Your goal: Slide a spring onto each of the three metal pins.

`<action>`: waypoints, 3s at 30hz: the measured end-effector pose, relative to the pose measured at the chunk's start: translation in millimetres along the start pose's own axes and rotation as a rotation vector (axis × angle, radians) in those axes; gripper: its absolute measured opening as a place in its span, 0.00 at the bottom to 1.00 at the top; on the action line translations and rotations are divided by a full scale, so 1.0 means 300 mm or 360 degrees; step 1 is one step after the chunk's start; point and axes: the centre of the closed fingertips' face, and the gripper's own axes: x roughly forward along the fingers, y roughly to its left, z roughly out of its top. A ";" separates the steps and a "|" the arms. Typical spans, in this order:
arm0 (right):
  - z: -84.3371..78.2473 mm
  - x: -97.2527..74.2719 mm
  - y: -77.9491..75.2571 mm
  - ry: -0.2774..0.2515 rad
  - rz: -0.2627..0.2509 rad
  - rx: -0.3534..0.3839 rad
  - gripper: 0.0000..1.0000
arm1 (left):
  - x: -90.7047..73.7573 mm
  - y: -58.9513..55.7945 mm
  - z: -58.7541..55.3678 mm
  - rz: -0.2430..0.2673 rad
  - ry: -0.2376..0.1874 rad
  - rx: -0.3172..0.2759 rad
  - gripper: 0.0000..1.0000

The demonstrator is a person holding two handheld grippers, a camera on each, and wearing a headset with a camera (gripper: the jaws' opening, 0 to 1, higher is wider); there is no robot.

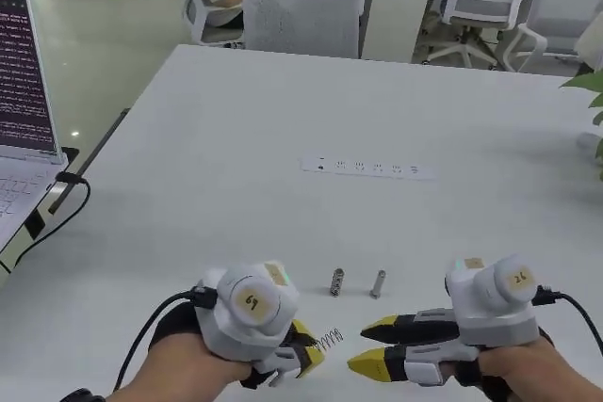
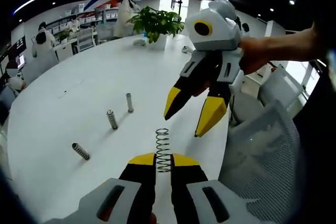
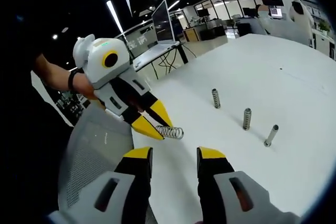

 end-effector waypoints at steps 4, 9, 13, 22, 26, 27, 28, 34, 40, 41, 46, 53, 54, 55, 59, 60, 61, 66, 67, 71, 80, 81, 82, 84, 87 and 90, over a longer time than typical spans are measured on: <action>0.021 0.006 0.000 0.0005 0.0034 -0.0032 0.28 | -0.002 -0.012 0.016 -0.0020 -0.0023 0.0018 0.02; 0.037 0.017 0.004 0.0031 0.0095 -0.0086 0.23 | -0.001 -0.030 0.027 -0.0047 -0.0041 0.0044 0.02; 0.036 0.019 0.008 0.0055 0.0123 -0.0115 0.20 | 0.003 -0.039 0.036 -0.0064 -0.0053 0.0064 0.02; 0.022 0.008 0.020 0.0111 0.0184 -0.0180 0.12 | 0.008 -0.056 0.056 -0.0107 -0.0083 0.0105 0.02; 0.021 -0.001 0.020 0.0114 0.0196 -0.0187 0.12 | 0.010 -0.062 0.061 -0.0122 -0.0092 0.0123 0.02; 0.020 -0.004 0.022 0.0117 0.0201 -0.0189 0.11 | 0.010 -0.063 0.061 -0.0125 -0.0093 0.0132 0.02; 0.020 -0.005 0.024 0.0117 0.0203 -0.0188 0.11 | 0.011 -0.065 0.062 -0.0129 -0.0094 0.0139 0.02; 0.018 -0.021 0.042 0.0133 0.0238 -0.0177 0.11 | 0.019 -0.086 0.066 -0.0161 -0.0103 0.0192 0.02; 0.020 -0.037 0.047 0.0133 0.0244 -0.0159 0.09 | 0.032 -0.096 0.077 -0.0182 -0.0110 0.0222 0.02; 0.021 -0.039 0.047 0.0130 0.0242 -0.0153 0.09 | 0.033 -0.096 0.078 -0.0183 -0.0111 0.0225 0.02; 0.027 -0.044 0.051 0.0120 0.0229 -0.0143 0.08 | 0.039 -0.099 0.082 -0.0188 -0.0117 0.0239 0.02; 0.028 -0.047 0.053 0.0130 0.0207 -0.0148 0.08 | 0.049 -0.104 0.089 -0.0189 -0.0134 0.0237 0.02; 0.028 -0.048 0.053 0.0131 0.0204 -0.0150 0.08 | 0.050 -0.105 0.090 -0.0191 -0.0138 0.0235 0.02; 0.028 -0.049 0.052 0.0132 0.0200 -0.0149 0.08 | 0.051 -0.104 0.091 -0.0192 -0.0144 0.0233 0.02; 0.029 -0.056 0.046 0.0137 0.0175 -0.0162 0.08 | 0.059 -0.100 0.099 -0.0187 -0.0162 0.0234 0.02; 0.030 -0.058 0.044 0.0139 0.0169 -0.0165 0.08 | 0.059 -0.101 0.101 -0.0188 -0.0165 0.0232 0.02; 0.030 -0.060 0.043 0.0140 0.0164 -0.0169 0.08 | 0.060 -0.101 0.104 -0.0187 -0.0168 0.0234 0.02; 0.031 -0.066 0.039 0.0140 0.0146 -0.0177 0.07 | 0.065 -0.100 0.110 -0.0176 -0.0193 0.0240 0.02; 0.032 -0.067 0.039 0.0141 0.0145 -0.0177 0.07 | 0.065 -0.101 0.111 -0.0175 -0.0197 0.0236 0.02; 0.029 -0.069 0.037 0.0160 0.0141 -0.0192 0.07 | 0.068 -0.102 0.112 -0.0176 -0.0204 0.0236 0.02; 0.050 -0.064 0.036 0.0146 0.0144 -0.0197 0.07 | 0.085 -0.085 0.098 -0.0144 -0.0177 0.0225 0.03; 0.055 -0.064 0.038 0.0139 0.0149 -0.0197 0.07 | 0.089 -0.083 0.095 -0.0142 -0.0172 0.0217 0.04; 0.058 -0.063 0.039 0.0139 0.0149 -0.0197 0.07 | 0.089 -0.083 0.094 -0.0142 -0.0172 0.0207 0.04; 0.055 -0.060 0.039 0.0155 0.0151 -0.0207 0.07 | 0.088 -0.083 0.095 -0.0137 -0.0177 0.0208 0.03; 0.052 -0.058 0.039 0.0164 0.0154 -0.0211 0.07 | 0.090 -0.082 0.091 -0.0135 -0.0169 0.0214 0.03; 0.054 -0.057 0.042 0.0163 0.0153 -0.0213 0.07 | 0.089 -0.082 0.092 -0.0139 -0.0174 0.0212 0.03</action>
